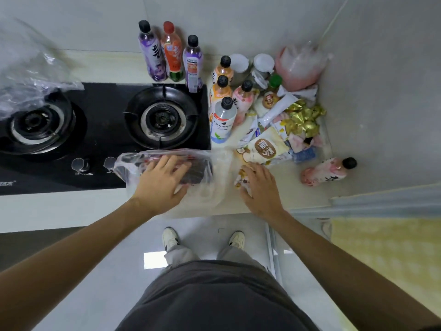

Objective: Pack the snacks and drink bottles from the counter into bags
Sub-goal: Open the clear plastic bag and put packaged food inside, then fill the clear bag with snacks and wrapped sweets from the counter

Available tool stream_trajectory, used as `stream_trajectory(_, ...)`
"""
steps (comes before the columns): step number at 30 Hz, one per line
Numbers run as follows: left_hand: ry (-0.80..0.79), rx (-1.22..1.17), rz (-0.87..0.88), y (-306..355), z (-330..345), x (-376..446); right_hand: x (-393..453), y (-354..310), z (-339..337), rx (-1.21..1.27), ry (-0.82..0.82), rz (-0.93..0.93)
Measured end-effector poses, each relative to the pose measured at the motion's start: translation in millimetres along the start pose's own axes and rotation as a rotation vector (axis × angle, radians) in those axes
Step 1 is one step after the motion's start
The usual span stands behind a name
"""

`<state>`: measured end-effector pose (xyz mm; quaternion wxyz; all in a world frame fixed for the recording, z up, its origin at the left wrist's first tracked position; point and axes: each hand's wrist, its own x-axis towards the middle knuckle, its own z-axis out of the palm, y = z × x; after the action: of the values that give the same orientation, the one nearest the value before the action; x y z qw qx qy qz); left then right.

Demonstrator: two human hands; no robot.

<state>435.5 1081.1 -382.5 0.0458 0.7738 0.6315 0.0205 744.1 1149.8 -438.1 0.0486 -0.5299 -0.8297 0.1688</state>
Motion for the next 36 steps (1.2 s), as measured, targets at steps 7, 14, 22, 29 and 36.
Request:
stream_trajectory(7, -0.139, -0.192, 0.135, 120, 38, 25, -21, 69, -3, 0.074, -0.121, 0.153)
stream_trajectory(14, -0.301, -0.233, -0.125, 190, 72, 65, -4, 101, 1, 0.205, -0.252, -0.015)
stream_trajectory(22, -0.376, -0.250, -0.302, 209, 90, 66, -26, 122, 9, -0.076, -0.193, -0.255)
stream_trajectory(29, -0.249, -0.269, -0.397, 225, 94, 90, -18, 142, 9, -0.038, -0.130, -0.165)
stream_trajectory(36, -0.298, -0.160, -0.401, 224, 107, 115, -3, 142, 15, 0.011, -0.127, -0.115)
